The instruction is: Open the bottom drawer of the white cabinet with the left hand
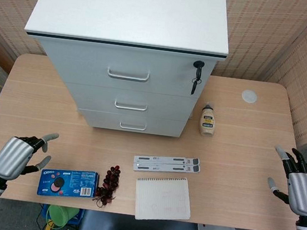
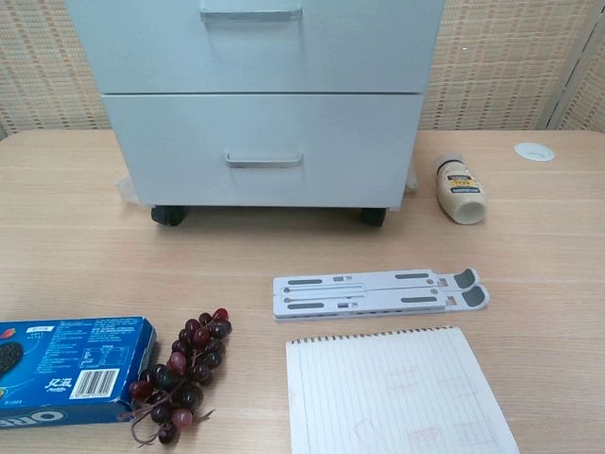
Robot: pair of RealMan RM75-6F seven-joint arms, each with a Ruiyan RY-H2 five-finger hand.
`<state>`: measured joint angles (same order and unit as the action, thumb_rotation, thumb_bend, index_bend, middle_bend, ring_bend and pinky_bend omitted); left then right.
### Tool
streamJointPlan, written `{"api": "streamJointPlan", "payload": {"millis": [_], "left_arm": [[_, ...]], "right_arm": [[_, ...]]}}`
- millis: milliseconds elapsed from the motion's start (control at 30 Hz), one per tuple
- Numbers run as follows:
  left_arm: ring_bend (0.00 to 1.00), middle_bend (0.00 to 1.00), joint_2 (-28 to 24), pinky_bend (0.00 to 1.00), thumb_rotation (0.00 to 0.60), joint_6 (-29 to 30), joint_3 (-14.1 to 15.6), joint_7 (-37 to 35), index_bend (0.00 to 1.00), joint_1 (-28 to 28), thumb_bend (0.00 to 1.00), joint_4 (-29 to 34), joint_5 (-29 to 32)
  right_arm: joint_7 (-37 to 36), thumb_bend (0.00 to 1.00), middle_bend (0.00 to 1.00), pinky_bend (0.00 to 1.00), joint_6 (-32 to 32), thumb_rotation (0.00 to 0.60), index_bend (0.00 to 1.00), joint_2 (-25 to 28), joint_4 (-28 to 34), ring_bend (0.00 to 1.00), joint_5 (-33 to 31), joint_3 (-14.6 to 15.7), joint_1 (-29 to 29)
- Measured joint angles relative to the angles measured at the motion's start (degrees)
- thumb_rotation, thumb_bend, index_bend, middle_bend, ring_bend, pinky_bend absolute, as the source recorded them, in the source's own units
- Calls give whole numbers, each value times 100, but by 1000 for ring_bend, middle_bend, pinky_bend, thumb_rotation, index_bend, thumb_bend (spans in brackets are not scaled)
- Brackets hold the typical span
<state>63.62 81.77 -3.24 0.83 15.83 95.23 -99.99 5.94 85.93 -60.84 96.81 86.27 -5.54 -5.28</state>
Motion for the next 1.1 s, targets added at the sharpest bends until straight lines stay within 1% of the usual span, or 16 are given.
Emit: {"api": "streamJointPlan", "payload": {"millis": [133, 200, 300, 400, 533, 633, 833, 1100], "left_arm": [[842, 820, 28, 989, 600, -402, -11, -50, 258, 352, 528, 235, -164], [877, 853, 55, 1000, 600, -611, -23, -30, 247, 496, 571, 338, -184], [908, 881, 114, 1000, 600, -1033, -65, 102, 211, 737, 633, 542, -112], [927, 895, 220, 1000, 600, -1511, -138, 339, 165, 998, 679, 742, 99], [944, 900, 426, 1000, 600, -2123, -278, 662, 112, 1360, 685, 917, 630], [948, 907, 637, 1000, 600, -2364, -421, 845, 103, 1589, 687, 943, 1011], [954, 915, 1016, 1000, 600, -2645, -650, 1067, 109, 1944, 689, 817, 1551], [956, 920, 1469, 1000, 600, -2811, -860, 1182, 130, 2284, 689, 505, 2122]], "right_arm": [[9, 280, 230, 306, -51, 600, 105, 29, 30, 167, 4, -15, -44], [0, 280, 230, 305, -81, 600, 105, 36, 30, 167, 0, -14, -60], [-22, 280, 230, 305, -121, 600, 104, 38, 15, 167, -12, -11, -80], [-55, 280, 231, 305, -148, 600, 105, 34, -13, 167, -15, -3, -94], [-89, 280, 230, 305, -160, 600, 105, 45, -16, 167, 17, 29, -95], [-99, 280, 230, 305, -143, 600, 104, 65, -11, 167, 40, 48, -83], [-123, 281, 230, 305, -144, 600, 104, 77, -16, 167, 29, 61, -75], [-141, 281, 231, 305, -206, 600, 104, 68, -58, 167, -10, 62, -105]]}}
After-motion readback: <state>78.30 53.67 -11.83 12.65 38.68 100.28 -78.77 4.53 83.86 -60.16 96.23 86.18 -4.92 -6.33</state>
